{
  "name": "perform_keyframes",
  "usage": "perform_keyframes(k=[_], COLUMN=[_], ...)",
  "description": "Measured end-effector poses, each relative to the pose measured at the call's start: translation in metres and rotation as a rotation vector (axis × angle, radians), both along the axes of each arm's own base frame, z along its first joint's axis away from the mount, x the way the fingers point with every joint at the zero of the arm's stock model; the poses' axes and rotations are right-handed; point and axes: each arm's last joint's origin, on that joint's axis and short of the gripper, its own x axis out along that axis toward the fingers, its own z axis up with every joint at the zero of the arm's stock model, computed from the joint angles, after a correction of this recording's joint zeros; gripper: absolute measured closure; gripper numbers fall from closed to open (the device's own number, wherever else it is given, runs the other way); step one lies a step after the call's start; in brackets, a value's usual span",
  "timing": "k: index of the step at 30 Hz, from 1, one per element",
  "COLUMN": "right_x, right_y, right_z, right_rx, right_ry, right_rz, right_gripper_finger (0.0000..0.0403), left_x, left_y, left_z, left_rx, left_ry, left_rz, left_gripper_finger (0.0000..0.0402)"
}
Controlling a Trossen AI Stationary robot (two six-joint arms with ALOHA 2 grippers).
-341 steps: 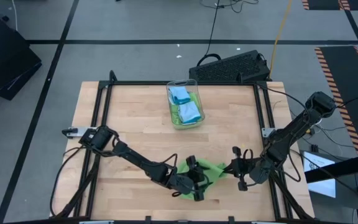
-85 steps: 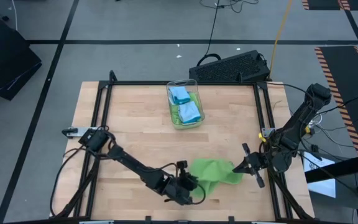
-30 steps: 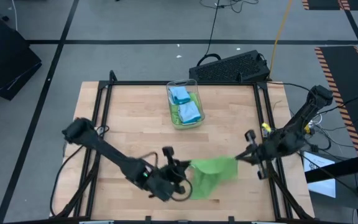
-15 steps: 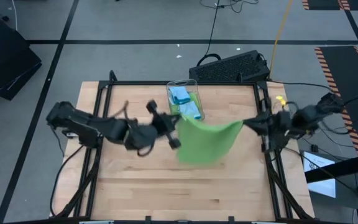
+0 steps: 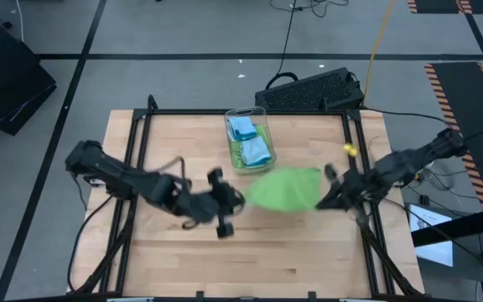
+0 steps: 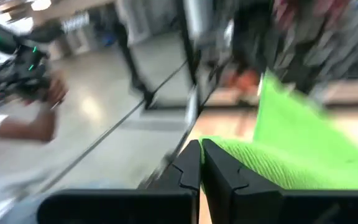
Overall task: Fold microfiber towels
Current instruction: Fold the green towel
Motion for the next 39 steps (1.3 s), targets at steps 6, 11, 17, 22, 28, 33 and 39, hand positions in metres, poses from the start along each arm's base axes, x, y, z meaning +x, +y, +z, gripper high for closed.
perform_keyframes(k=[6,11,17,22,28,33,39], right_x=[0.011,0.004,-0.004,-0.003,-0.012,-0.023,-0.022], right_y=[0.02,0.038,0.05,0.039,0.013,-0.001,0.006], right_z=[-0.075,-0.108,-0.101,-0.072,-0.03,0.0,-0.022], right_rx=[0.173,0.244,0.238,0.171,0.062,0.045,0.054], right_ry=[0.222,0.324,0.255,0.012,-0.251,-0.337,-0.068], right_rz=[0.146,0.228,0.319,0.205,-0.073,-0.124,0.011], right_gripper_finger=[0.0401,0.0401,0.0401,0.0401,0.0401,0.0401,0.0401], left_x=[0.007,0.008,-0.004,-0.018,-0.03,-0.035,-0.027], left_y=[-0.056,-0.093,-0.098,-0.068,-0.019,0.007,-0.022], left_z=[-0.042,-0.058,-0.039,-0.002,0.045,0.066,0.036], left_rx=[-0.084,-0.11,0.021,0.249,0.292,0.077,-0.044], left_ry=[0.101,0.075,-0.053,-0.176,-0.258,-0.315,-0.143], left_rz=[-0.096,-0.171,-0.097,0.141,0.198,-0.052,-0.239], left_gripper_finger=[0.0395,0.0398,0.0398,0.0395,0.0394,0.0398,0.0396])
